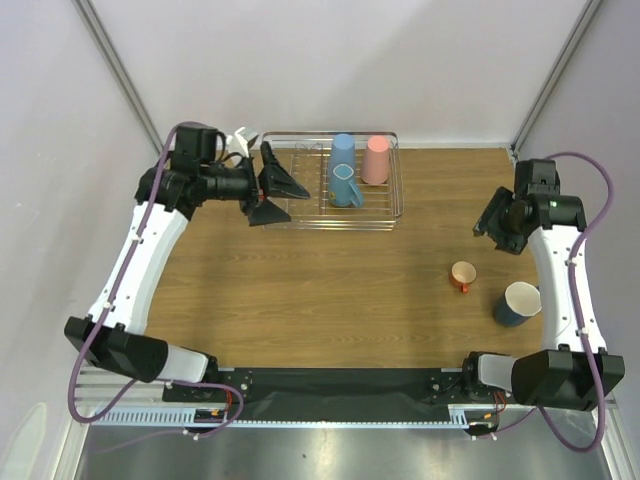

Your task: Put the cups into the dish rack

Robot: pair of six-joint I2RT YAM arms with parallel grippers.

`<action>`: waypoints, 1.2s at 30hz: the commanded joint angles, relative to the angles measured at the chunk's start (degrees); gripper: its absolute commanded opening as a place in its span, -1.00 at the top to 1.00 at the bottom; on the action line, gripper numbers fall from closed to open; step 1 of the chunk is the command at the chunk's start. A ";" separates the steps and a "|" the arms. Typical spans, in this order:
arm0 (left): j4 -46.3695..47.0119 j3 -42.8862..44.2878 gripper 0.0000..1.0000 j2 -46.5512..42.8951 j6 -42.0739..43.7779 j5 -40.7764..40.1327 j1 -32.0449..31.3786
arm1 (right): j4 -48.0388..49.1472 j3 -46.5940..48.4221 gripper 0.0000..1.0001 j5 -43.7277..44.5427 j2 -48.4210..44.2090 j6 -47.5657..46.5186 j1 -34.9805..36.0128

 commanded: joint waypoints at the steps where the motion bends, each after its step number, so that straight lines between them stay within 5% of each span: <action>1: -1.79 3.47 -0.97 0.63 3.03 -1.70 -2.52 | 0.80 -3.60 -0.14 -2.08 -0.60 -0.68 -0.37; 4: -1.79 3.82 -0.98 0.28 3.20 -1.62 -3.58 | 4.31 -6.85 0.01 -4.45 0.89 0.11 -0.28; 36: -5.21 2.50 -0.99 -5.26 6.10 -2.94 -3.94 | 20.49 -16.35 -0.01 -0.68 21.54 -2.61 3.94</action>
